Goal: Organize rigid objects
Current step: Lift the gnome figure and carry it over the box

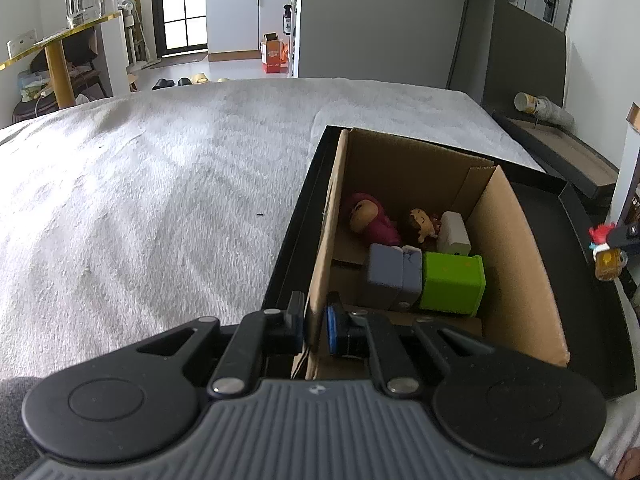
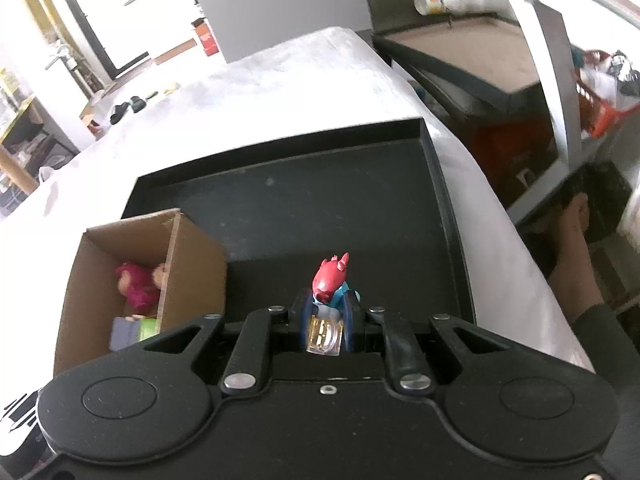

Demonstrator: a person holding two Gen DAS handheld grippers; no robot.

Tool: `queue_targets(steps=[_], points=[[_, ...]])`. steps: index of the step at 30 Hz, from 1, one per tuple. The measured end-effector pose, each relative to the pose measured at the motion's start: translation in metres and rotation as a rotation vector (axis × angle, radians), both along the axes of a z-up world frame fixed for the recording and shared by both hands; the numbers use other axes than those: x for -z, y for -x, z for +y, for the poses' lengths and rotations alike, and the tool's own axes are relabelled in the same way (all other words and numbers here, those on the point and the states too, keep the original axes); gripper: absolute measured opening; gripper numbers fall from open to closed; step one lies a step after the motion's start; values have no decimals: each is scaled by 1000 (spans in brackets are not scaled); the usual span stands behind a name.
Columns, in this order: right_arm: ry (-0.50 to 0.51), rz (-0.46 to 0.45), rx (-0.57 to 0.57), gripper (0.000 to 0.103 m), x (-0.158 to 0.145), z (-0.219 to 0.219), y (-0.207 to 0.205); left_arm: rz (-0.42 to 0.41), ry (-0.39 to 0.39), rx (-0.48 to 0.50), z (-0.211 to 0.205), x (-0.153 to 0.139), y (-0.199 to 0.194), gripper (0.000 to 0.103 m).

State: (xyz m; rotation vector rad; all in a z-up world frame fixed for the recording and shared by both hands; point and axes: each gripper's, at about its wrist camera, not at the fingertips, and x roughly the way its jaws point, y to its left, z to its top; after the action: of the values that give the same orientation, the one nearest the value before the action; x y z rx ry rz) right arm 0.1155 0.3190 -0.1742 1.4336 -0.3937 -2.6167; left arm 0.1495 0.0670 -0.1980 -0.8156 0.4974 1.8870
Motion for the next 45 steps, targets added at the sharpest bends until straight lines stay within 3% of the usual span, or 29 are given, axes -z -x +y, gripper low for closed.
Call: queue_targets(steps=[5, 6, 20, 32, 45], points=[[2, 37, -32, 16, -21, -14, 1, -4, -17, -22, -4, -3, 0, 10], [4, 46, -39, 16, -26, -18, 2, 1, -15, -341, -5, -4, 1, 10], [19, 117, -157, 16, -64, -72, 5, -32, -55, -344, -12, -6, 3, 9], [46, 85, -248, 16, -60, -129, 6, -35, -87, -346, -14, -8, 3, 9], [75, 4, -308, 16, -36, -177, 14, -39, -107, -534, -18, -7, 5, 9]])
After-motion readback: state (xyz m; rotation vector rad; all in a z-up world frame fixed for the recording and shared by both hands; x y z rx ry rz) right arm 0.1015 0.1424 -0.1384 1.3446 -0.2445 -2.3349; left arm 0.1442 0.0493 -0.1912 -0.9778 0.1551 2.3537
